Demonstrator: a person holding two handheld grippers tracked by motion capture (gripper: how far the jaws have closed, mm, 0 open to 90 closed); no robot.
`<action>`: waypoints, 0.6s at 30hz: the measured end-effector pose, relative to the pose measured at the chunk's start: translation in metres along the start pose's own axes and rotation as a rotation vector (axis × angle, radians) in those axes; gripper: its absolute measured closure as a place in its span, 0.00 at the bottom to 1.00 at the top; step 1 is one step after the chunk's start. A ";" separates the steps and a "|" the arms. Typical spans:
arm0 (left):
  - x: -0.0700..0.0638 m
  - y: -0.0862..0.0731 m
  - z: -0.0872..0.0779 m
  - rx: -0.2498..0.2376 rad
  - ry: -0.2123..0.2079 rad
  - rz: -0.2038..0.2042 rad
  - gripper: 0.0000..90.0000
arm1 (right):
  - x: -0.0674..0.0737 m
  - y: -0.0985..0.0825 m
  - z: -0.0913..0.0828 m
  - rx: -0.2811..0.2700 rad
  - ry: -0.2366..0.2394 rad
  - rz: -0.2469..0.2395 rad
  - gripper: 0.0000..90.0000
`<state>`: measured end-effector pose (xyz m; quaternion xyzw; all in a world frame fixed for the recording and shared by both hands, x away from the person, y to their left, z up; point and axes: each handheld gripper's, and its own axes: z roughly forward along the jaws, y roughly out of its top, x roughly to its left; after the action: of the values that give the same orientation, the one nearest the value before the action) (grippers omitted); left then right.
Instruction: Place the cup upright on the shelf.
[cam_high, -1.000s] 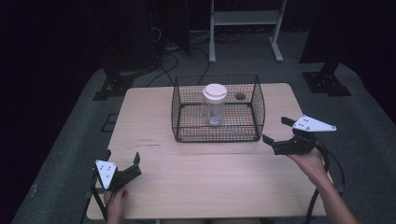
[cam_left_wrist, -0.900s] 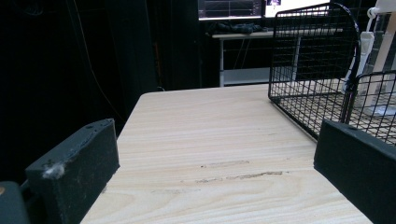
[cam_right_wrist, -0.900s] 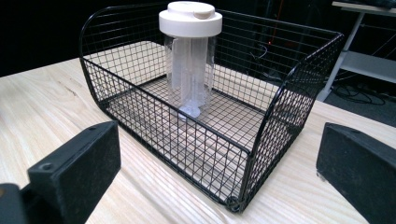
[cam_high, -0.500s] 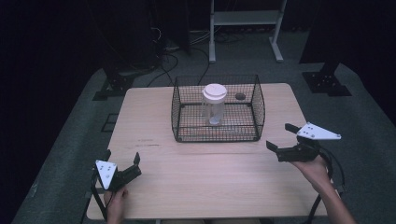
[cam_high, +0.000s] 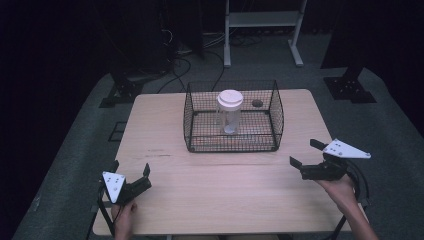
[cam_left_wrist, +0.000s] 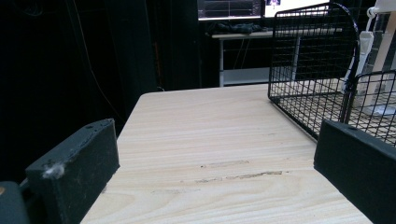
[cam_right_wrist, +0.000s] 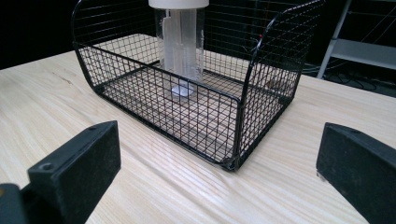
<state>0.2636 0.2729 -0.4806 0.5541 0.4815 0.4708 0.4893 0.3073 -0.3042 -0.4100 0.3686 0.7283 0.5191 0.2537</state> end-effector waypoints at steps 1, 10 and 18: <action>0.000 0.000 0.000 0.001 0.000 0.000 0.00 | 0.000 -0.001 0.000 0.000 0.000 0.000 0.00; 0.000 0.000 0.000 -0.001 -0.002 0.000 0.00 | 0.001 -0.010 -0.002 0.004 -0.003 0.011 0.00; 0.000 0.000 0.000 0.000 -0.001 -0.001 0.00 | 0.002 -0.022 -0.006 0.006 -0.005 0.025 0.00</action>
<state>0.2634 0.2731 -0.4806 0.5542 0.4815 0.4702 0.4899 0.2953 -0.3101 -0.4288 0.3797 0.7245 0.5190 0.2479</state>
